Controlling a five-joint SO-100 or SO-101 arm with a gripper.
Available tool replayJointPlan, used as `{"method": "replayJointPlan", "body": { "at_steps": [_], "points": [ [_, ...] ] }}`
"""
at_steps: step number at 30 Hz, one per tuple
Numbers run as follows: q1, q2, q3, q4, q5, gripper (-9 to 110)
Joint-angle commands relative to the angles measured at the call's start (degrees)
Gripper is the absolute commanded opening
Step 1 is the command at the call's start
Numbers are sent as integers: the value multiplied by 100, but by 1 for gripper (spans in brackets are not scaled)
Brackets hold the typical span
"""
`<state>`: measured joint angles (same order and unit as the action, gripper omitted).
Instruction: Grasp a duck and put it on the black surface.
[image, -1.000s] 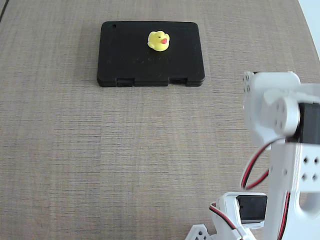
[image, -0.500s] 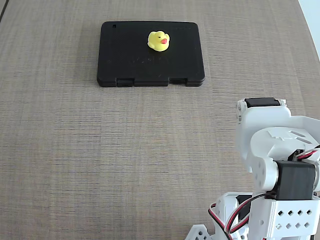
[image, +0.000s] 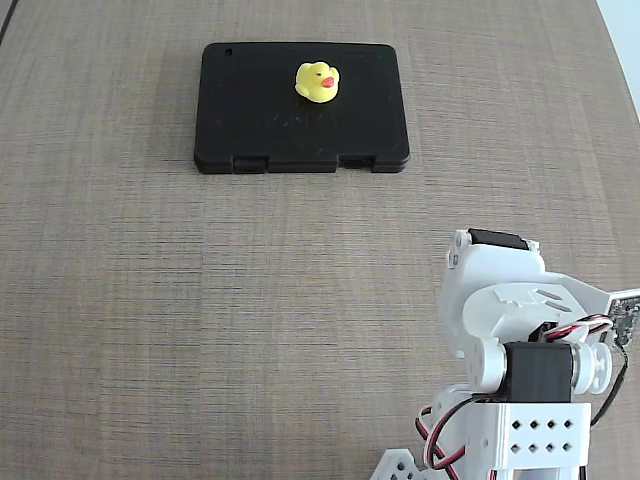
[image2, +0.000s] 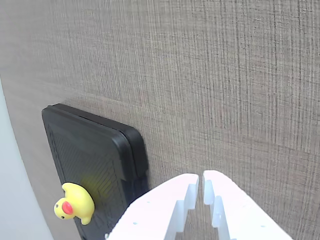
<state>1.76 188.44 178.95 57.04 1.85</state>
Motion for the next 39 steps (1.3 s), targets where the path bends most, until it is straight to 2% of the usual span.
{"method": "replayJointPlan", "body": {
  "at_steps": [1, 39],
  "points": [
    [0, 422, 18, -70, 62, 0],
    [-62, 422, 26, -141, 0, 0]
  ]
}}
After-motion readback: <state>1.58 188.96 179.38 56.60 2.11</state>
